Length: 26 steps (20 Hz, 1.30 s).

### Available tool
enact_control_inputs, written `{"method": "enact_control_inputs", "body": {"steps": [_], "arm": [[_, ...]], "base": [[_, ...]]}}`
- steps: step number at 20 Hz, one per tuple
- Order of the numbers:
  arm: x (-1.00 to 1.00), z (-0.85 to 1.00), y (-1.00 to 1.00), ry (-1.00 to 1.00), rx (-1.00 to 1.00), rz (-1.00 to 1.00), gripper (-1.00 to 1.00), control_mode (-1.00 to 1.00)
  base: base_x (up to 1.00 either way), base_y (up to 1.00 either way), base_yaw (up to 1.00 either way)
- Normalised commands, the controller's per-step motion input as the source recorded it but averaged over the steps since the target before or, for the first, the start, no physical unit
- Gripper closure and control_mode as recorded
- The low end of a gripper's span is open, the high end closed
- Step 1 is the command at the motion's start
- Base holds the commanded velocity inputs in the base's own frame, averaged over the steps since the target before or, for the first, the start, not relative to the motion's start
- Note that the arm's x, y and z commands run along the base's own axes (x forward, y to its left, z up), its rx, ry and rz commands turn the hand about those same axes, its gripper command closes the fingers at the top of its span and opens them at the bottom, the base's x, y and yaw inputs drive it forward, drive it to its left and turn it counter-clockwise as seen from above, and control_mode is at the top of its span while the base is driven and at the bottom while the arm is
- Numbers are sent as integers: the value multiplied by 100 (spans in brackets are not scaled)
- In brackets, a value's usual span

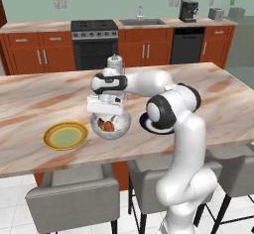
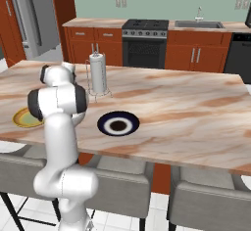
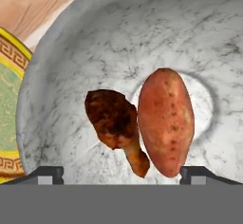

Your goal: Pick the chicken drumstick and sweet potato from their plates and place them in the bowl. Then put the bowl in the fridge.

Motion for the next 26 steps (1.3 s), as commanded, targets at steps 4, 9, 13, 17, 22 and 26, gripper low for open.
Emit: {"method": "enact_control_inputs", "body": {"steps": [4, 9, 13, 17, 22, 26], "arm": [[-21, 37, -28, 0, 0, -1, -100, -100], [-29, 36, -42, 2, 0, -2, -100, -100], [-38, 20, -52, 4, 0, -5, -100, -100], [-40, 2, -58, 1, 0, -6, -100, -100], [-42, -14, -31, -9, -8, -7, -100, -100], [-36, -21, -21, -24, -11, -2, -100, -100]], "base": [[0, 0, 0], [0, 0, 0], [0, 0, 0], [0, 0, 0], [0, 0, 0], [0, 0, 0]]}}
